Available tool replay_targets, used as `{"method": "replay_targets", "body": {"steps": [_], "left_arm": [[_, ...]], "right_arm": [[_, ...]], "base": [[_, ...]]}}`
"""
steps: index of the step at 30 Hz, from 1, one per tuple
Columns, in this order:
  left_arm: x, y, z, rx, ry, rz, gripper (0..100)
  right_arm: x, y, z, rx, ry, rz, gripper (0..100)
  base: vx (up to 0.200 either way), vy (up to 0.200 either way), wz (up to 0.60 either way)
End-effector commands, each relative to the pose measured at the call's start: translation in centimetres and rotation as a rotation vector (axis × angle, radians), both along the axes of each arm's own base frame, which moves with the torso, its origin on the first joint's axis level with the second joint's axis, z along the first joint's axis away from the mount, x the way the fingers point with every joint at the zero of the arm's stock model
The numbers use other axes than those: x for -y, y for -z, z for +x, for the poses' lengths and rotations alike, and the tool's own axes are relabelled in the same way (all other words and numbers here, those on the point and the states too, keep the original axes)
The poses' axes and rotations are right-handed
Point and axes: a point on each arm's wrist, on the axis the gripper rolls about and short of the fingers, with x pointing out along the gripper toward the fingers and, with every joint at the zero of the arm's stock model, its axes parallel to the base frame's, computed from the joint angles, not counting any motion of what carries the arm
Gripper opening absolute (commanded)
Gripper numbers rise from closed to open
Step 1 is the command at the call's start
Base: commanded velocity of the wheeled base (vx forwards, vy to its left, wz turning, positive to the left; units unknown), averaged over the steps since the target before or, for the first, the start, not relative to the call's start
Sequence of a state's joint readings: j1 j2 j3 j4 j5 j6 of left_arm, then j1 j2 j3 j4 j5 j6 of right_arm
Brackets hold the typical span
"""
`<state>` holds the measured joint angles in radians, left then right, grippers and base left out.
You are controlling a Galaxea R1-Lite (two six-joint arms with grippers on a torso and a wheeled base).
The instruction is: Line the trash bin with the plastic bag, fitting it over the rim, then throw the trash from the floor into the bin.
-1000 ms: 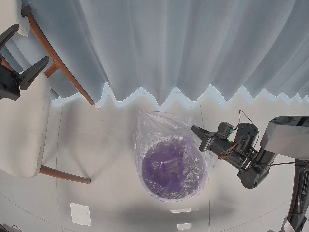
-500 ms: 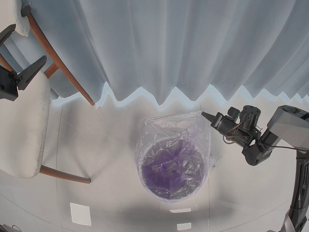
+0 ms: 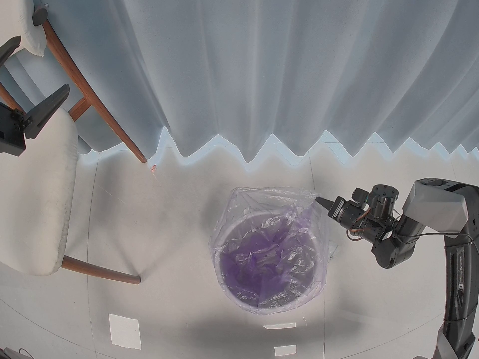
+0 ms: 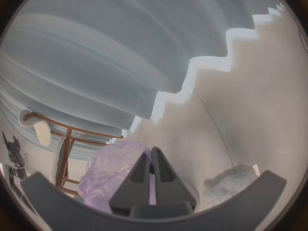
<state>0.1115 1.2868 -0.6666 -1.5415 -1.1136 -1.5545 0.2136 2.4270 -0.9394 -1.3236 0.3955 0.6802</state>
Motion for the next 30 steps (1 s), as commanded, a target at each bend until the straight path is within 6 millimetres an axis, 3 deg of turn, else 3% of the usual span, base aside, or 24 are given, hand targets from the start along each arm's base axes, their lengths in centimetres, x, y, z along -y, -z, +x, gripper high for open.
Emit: {"method": "replay_targets", "body": {"steps": [1, 10, 16, 17, 23, 26, 27, 28, 30], "left_arm": [[0.0, -0.1, -0.3, 0.007, 0.001, 0.001, 100], [0.1, -0.3, -0.7, 0.02, 0.0, 0.002, 100], [0.0, -0.4, -0.9, 0.029, -0.005, 0.003, 100], [-0.2, -0.7, -0.9, 0.041, -0.025, 0.001, 100], [-1.4, -1.2, -1.2, 0.063, -0.108, 0.005, 100], [-1.4, -1.3, -1.2, 0.064, -0.108, 0.005, 100], [-1.4, -1.3, -1.2, 0.064, -0.108, 0.005, 100], [-1.4, -1.4, -1.3, 0.067, -0.109, 0.006, 100], [-1.6, -1.4, -1.4, 0.069, -0.122, 0.006, 100]], "right_arm": [[0.1, 2.9, -0.1, -0.06, 0.004, -0.016, 0], [1.1, 6.6, -0.1, -0.092, 0.029, -0.022, 0], [1.0, 5.5, -0.6, -0.02, 0.024, -0.008, 0], [0.8, 4.3, -1.4, 0.02, 0.017, 0.003, 100], [1.1, -0.8, -5.2, -0.014, 0.014, 0.086, 100], [1.6, -5.1, -7.0, -0.042, 0.027, 0.261, 100], [1.6, -5.5, -7.1, -0.041, 0.025, 0.276, 100], [1.7, -7.7, -8.1, -0.022, 0.019, 0.331, 100], [1.5, -9.9, -9.9, -0.013, -0.005, 0.337, 100]], "base": [[0.0, 0.0, 0.0], [0.0, 0.0, 0.0], [0.0, 0.0, 0.0], [0.0, 0.0, 0.0], [0.0, 0.0, 0.0], [0.0, 0.0, 0.0], [0.0, 0.0, 0.0], [0.0, 0.0, 0.0], [0.0, 0.0, 0.0]]}}
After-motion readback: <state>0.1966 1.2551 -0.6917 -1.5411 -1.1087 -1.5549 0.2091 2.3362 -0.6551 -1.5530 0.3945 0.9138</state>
